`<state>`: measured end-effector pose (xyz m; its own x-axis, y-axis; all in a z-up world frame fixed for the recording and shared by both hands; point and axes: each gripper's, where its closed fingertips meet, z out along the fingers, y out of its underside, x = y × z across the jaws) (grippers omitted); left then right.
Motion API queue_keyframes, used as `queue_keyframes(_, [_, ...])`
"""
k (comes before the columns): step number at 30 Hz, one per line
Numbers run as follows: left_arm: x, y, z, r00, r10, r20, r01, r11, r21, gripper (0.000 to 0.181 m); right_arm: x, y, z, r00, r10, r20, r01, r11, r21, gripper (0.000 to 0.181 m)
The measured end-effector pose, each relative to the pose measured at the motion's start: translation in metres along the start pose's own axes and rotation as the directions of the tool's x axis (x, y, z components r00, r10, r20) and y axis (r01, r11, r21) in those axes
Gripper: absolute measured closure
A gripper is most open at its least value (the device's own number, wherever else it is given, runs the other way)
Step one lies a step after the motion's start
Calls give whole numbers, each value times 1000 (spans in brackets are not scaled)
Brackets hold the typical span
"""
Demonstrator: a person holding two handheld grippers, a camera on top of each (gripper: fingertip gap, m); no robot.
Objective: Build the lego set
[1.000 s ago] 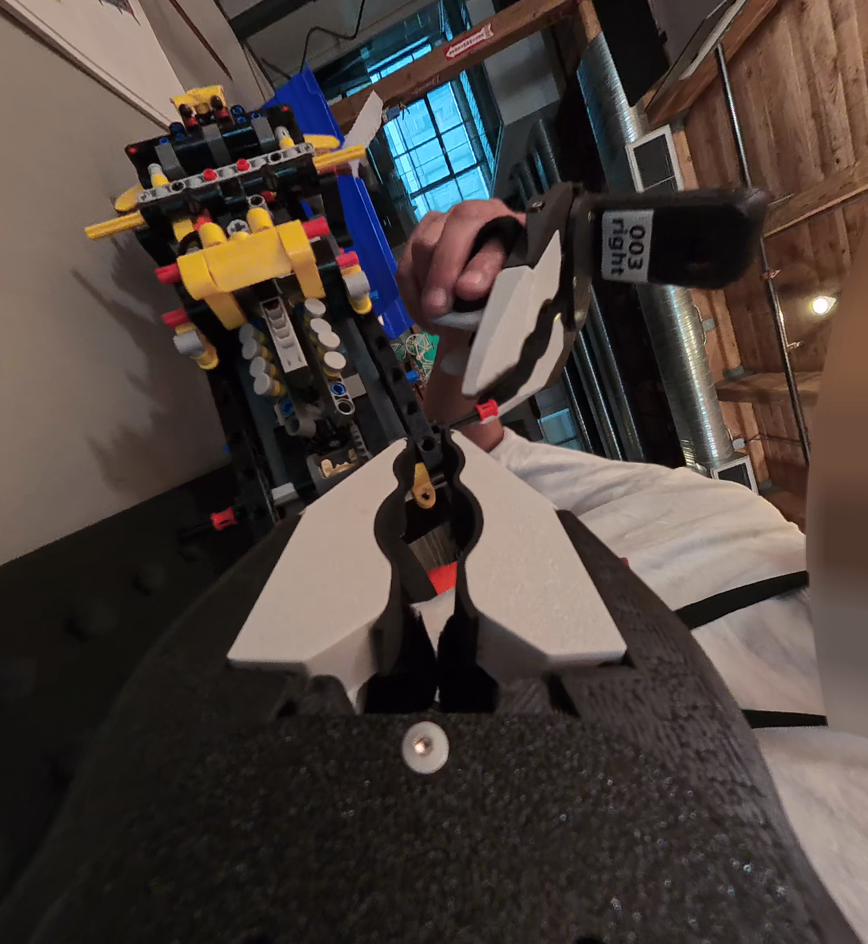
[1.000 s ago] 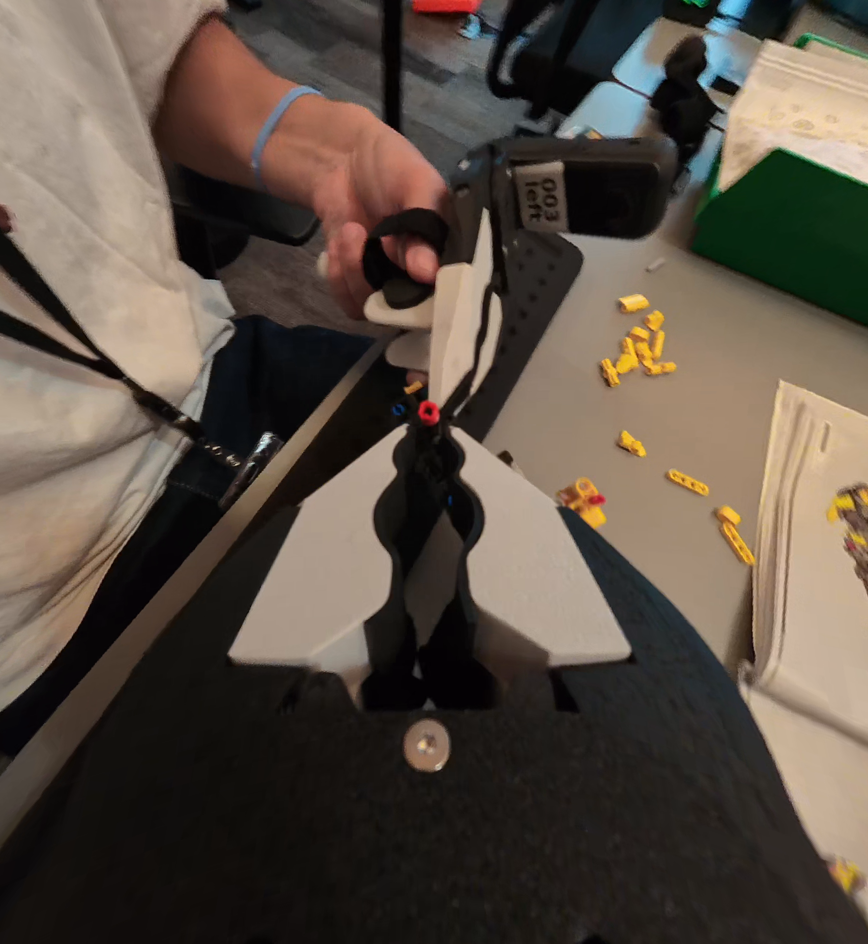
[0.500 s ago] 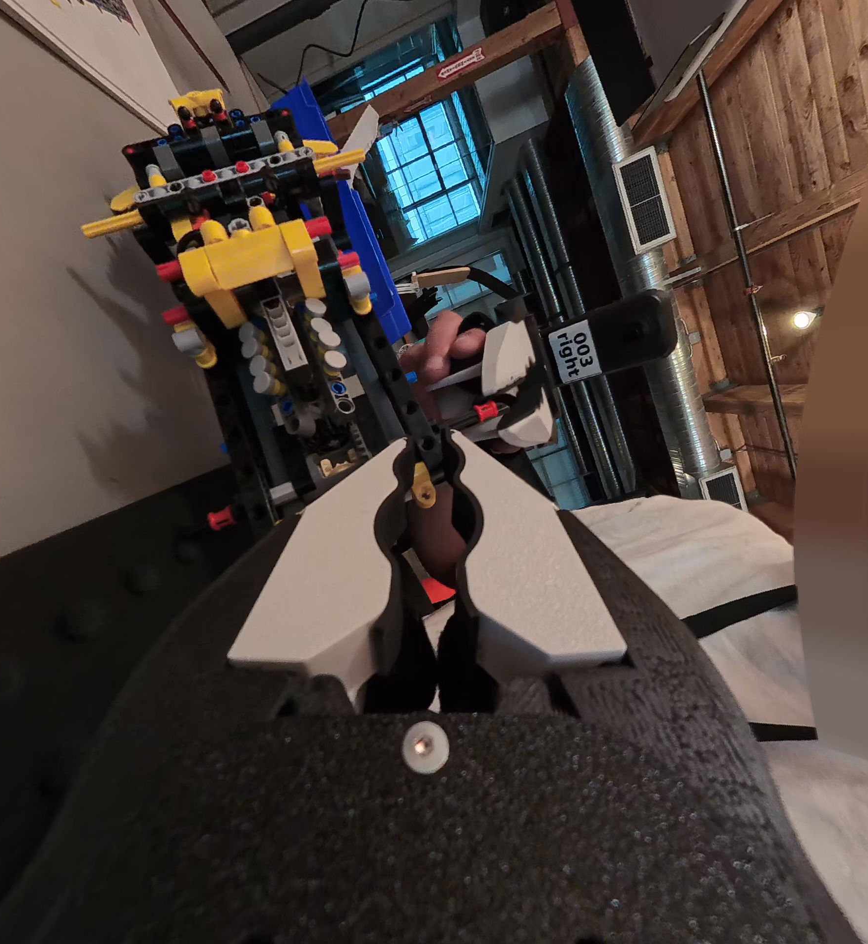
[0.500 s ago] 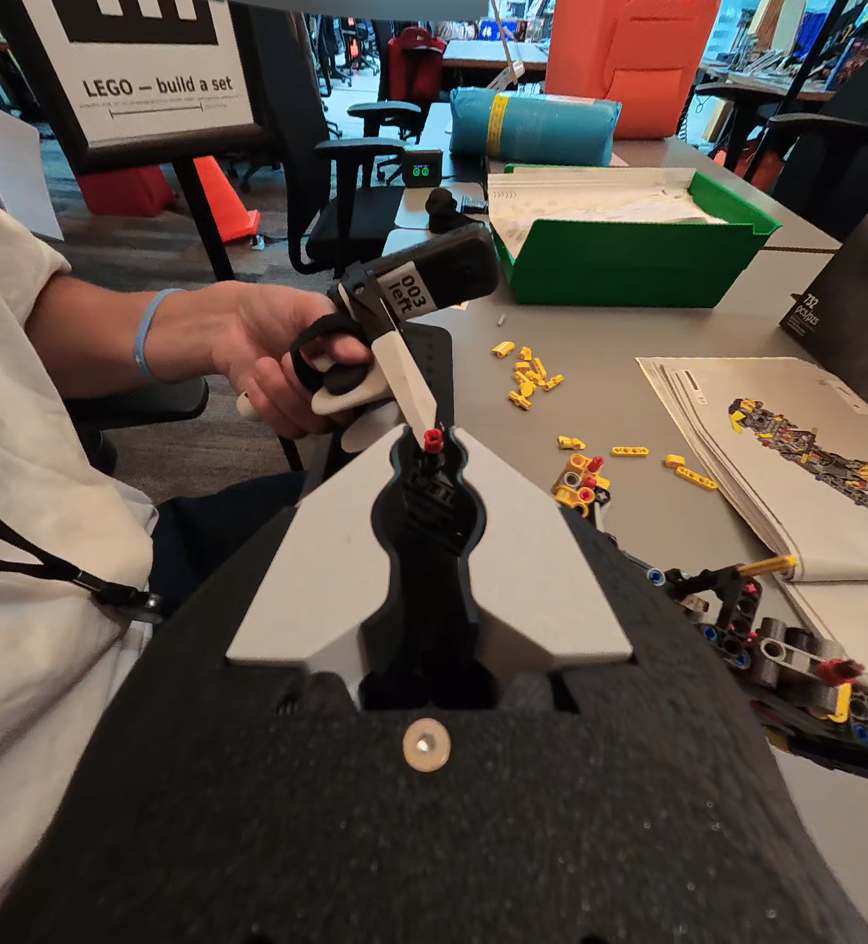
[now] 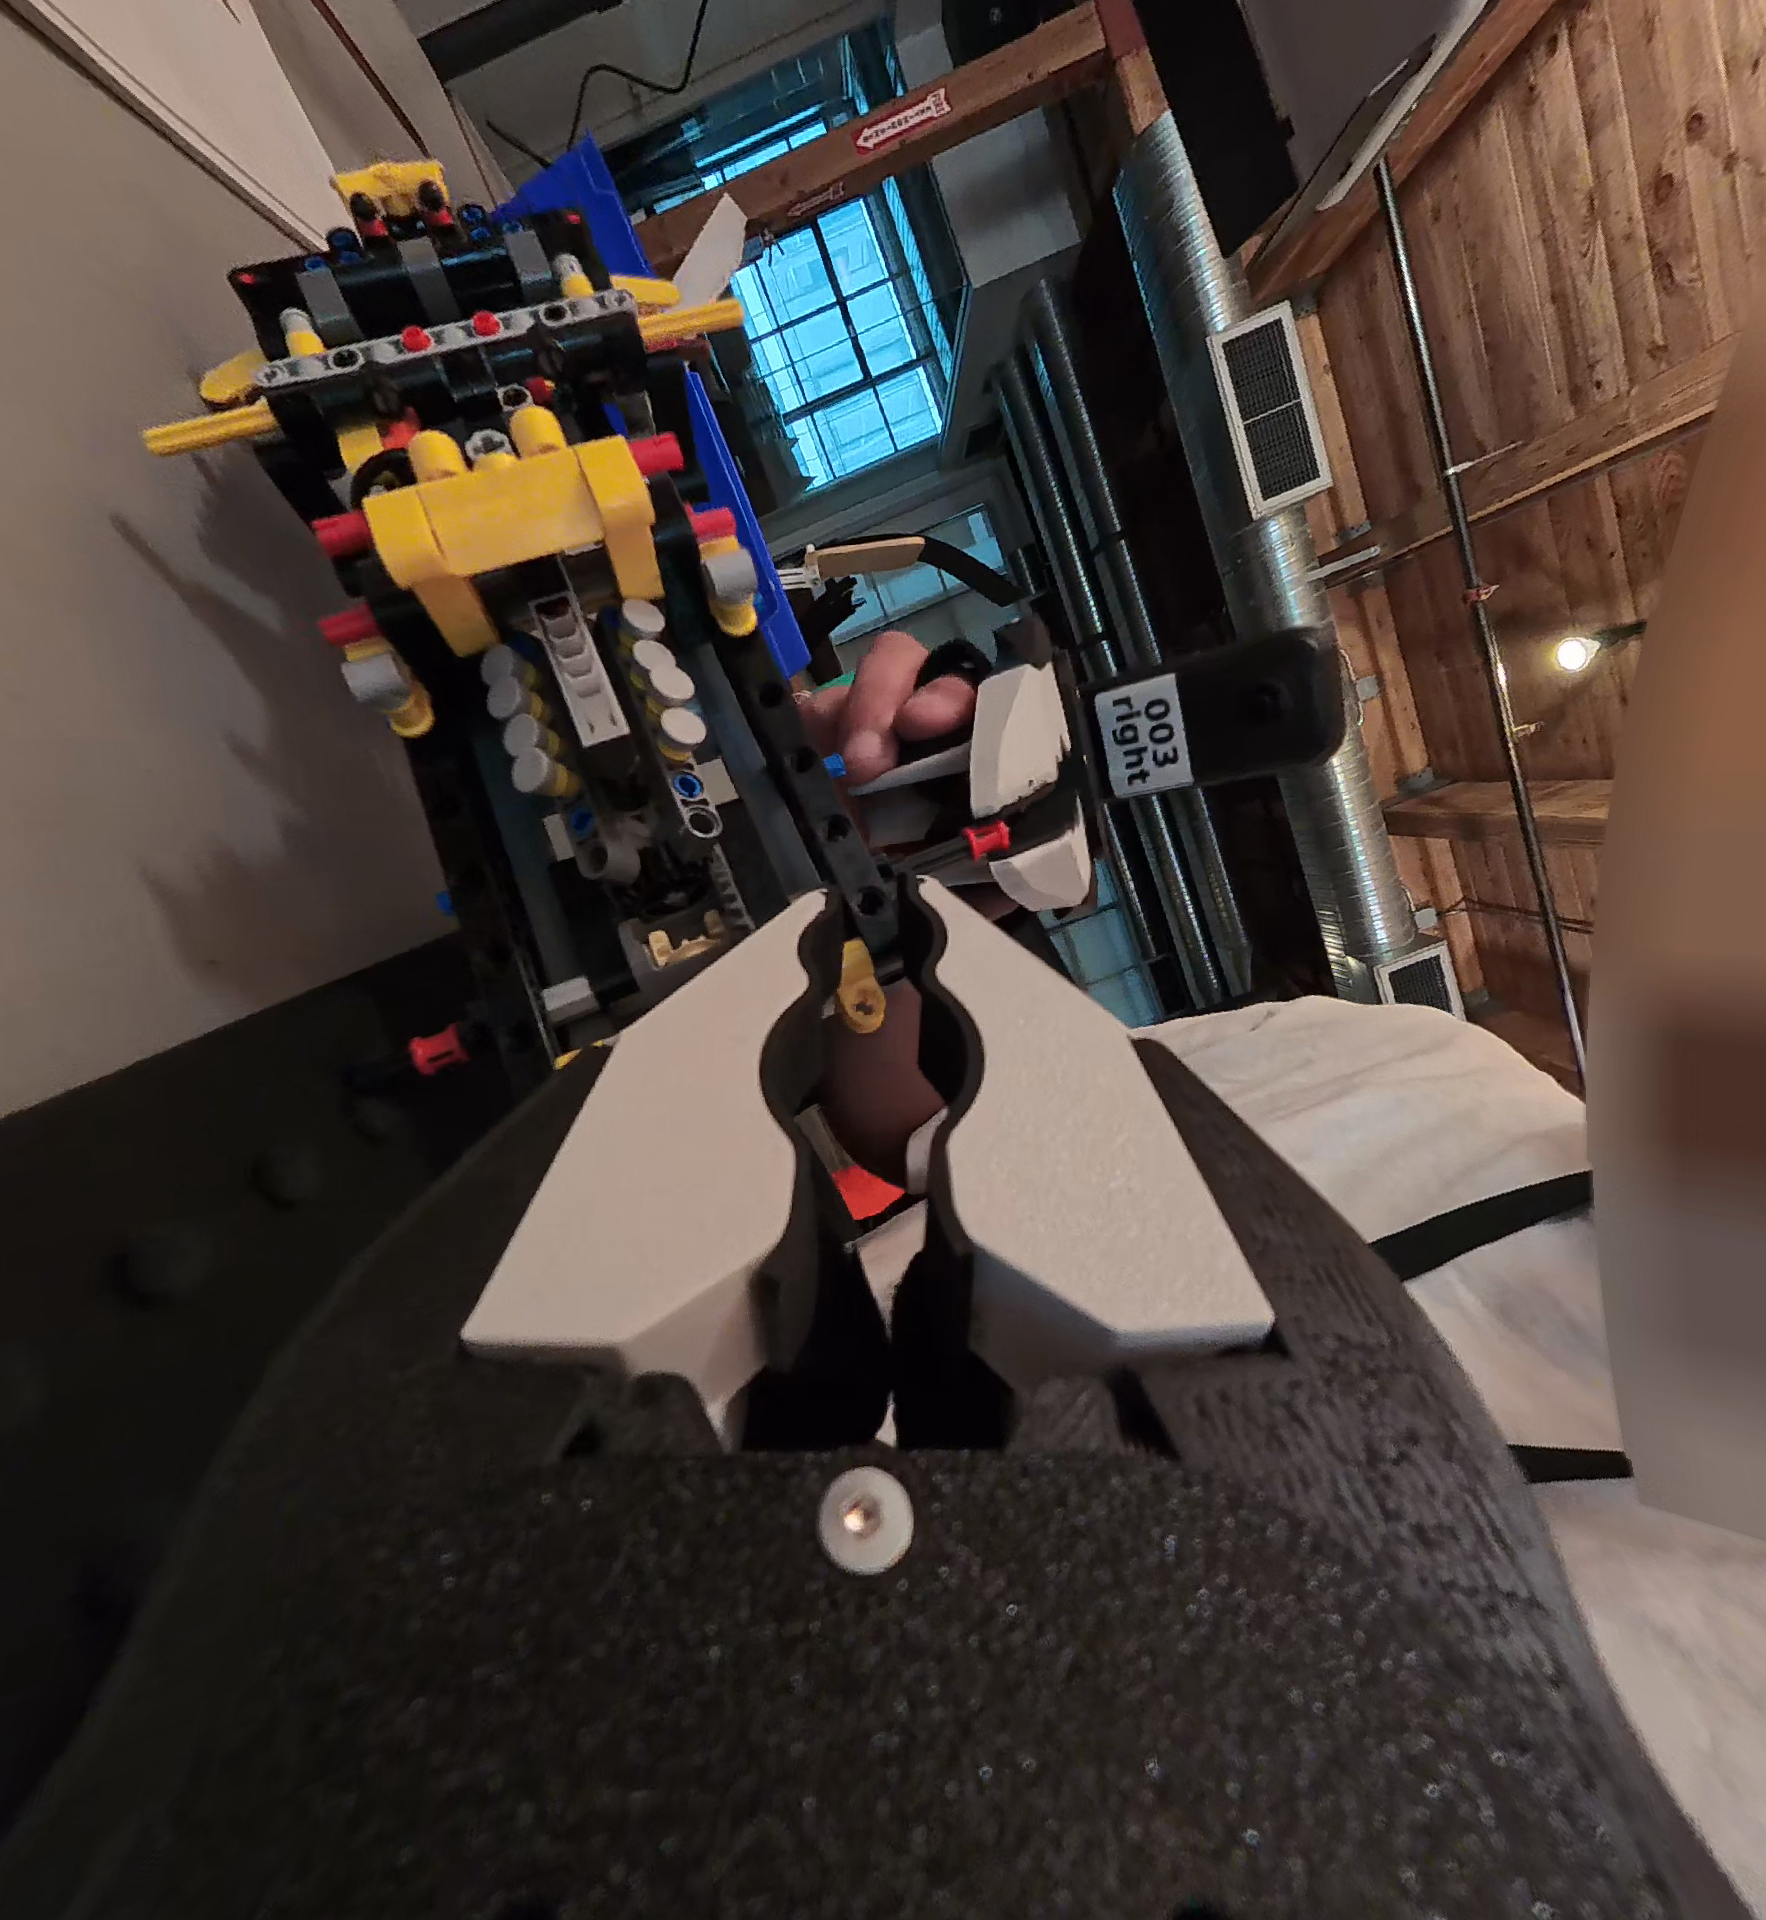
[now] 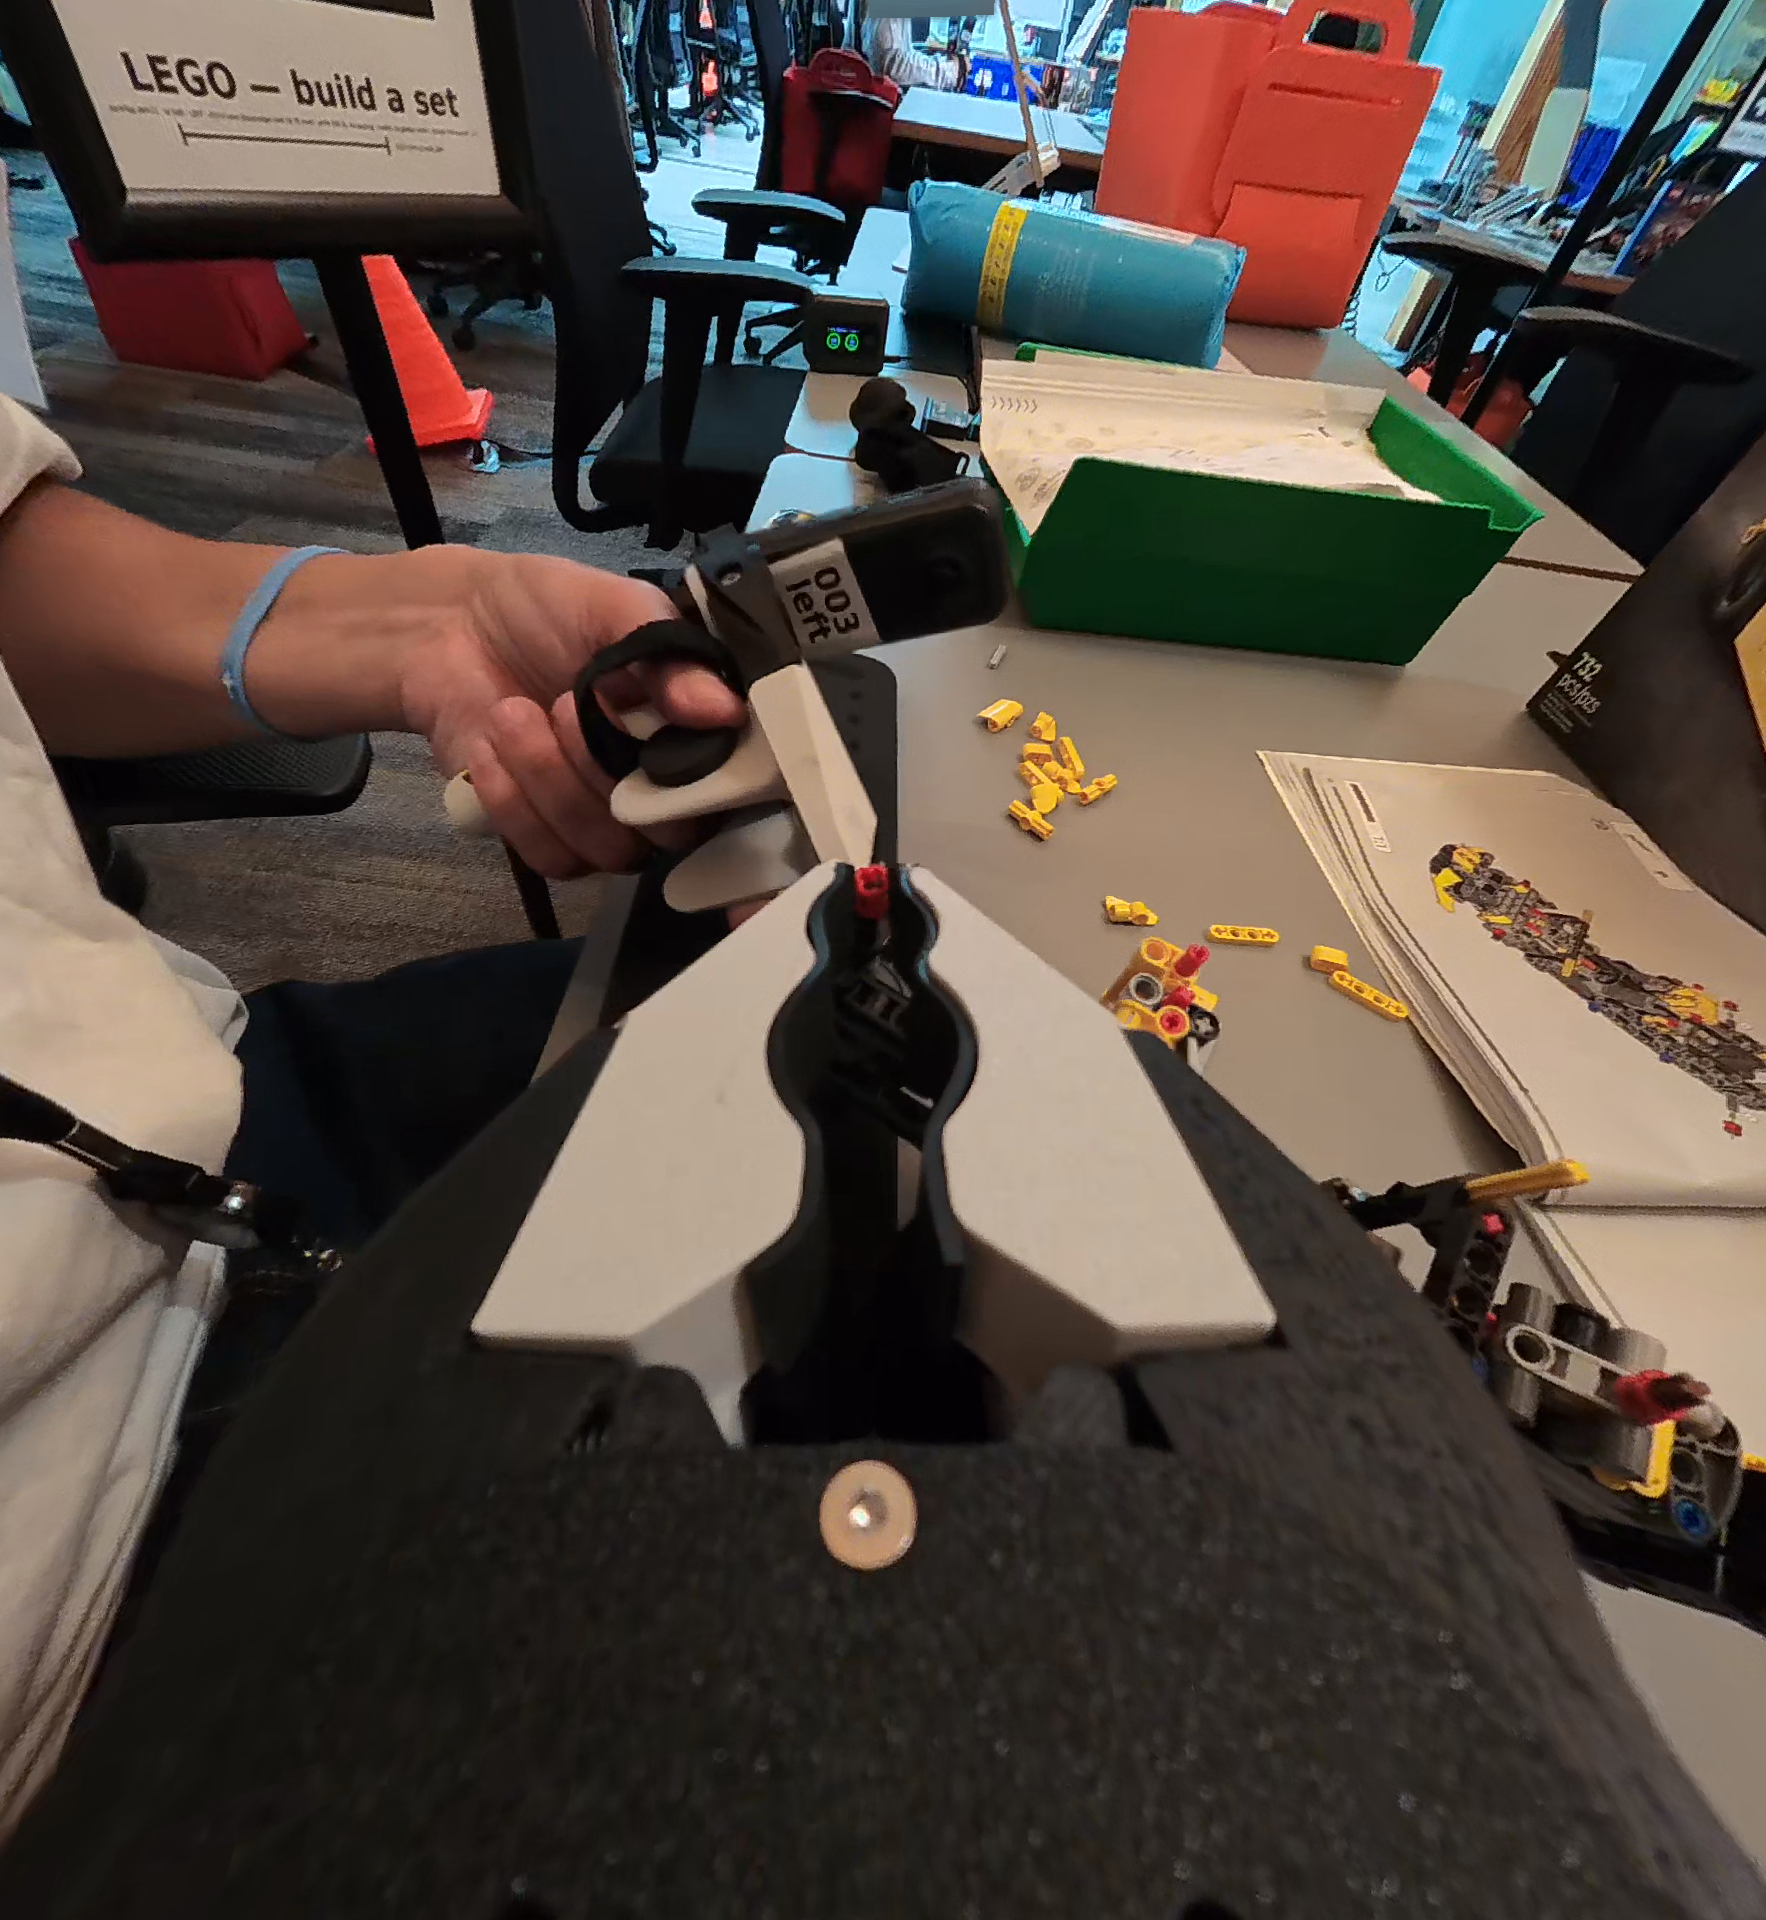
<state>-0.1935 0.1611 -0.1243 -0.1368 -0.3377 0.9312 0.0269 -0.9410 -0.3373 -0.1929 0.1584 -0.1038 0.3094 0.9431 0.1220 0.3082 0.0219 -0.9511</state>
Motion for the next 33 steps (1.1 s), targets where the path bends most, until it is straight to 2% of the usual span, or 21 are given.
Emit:
queue_keyframes(6, [0,-1,-1,998,-48,-37,48,999,9,171,0,1,0,1000,-4,-13,4,1000,22,175])
queue_keyframes(17, [-1,1,0,998,-50,-40,50,999,7,171,-1,4,0,1000,15,-7,-15,999,-28,174])
queue_keyframes(20, [0,2,1,997,75,15,-75,997,-14,171,-1,3,-1,999,-22,-33,20,999,-46,175])
queue_keyframes(22, [1,1,1,978,199,69,-197,980,-32,170,1,1,-1,999,48,-22,-49,998,-35,175])
queue_keyframes(24, [2,-2,-3,927,351,131,-348,936,-44,167,3,-1,1,995,95,-19,-95,995,-17,175])
queue_keyframes(26, [4,-1,-8,857,481,182,-478,876,-65,152,6,-3,4,994,101,-37,-102,995,-18,175])
queue_keyframes(28, [9,-1,-14,767,596,235,-599,798,-68,148,8,-5,8,994,94,-54,-96,995,-27,175])
queue_keyframes(29, [7,-2,-17,693,658,293,-666,741,-87,146,9,-5,9,994,95,-61,-96,995,-30,175])
queue_keyframes(31, [2,2,-17,501,772,393,-782,598,-178,142,12,-7,13,992,103,-68,-106,994,-34,176])
queue_keyframes(33, [-6,4,-12,345,815,466,-822,502,-268,142,13,-7,15,992,102,-74,-105,994,-34,176])
